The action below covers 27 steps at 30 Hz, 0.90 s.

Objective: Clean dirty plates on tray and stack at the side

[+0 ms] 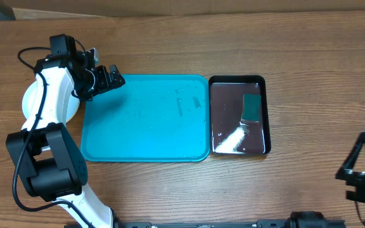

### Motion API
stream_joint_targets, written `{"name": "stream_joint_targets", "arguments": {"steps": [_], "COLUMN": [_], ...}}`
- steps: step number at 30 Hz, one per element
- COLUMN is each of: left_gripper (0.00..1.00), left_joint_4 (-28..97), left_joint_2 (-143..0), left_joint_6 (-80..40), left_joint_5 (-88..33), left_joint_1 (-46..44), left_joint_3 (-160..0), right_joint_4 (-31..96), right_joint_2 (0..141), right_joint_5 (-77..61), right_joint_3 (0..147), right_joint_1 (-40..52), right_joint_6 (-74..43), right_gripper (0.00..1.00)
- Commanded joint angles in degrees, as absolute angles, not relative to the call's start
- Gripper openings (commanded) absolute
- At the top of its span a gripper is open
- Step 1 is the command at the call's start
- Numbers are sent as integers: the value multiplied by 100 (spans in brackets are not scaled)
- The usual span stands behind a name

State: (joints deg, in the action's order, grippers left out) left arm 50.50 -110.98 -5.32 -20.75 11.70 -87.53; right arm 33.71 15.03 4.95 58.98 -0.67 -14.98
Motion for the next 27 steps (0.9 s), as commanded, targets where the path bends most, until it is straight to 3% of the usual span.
{"name": "stream_joint_targets", "arguments": {"steps": [1, 7, 17, 27], "left_gripper": [100, 100, 100, 100], "left_joint_4": [5030, 5030, 5030, 5030], "left_joint_2": [-10938, -10938, -10938, -10938], "left_joint_6": [-362, -362, -362, -362], "left_joint_5": [-2034, -2034, -2032, -2034], "left_joint_1": [1160, 1160, 1160, 1160], "left_joint_3": [-8910, -8910, -8910, -8910], "right_joint_4": [2668, 567, -1240, -1138], "right_joint_2": [1118, 602, 16, 16], "right_joint_5": [150, -338, -375, -377], "right_joint_3": [4982, 3194, 1079, 202], "right_joint_1": [-104, -104, -104, -99], "right_joint_6": [-1507, -1594, -2213, -2252], "right_gripper": [100, 100, 100, 100]}}
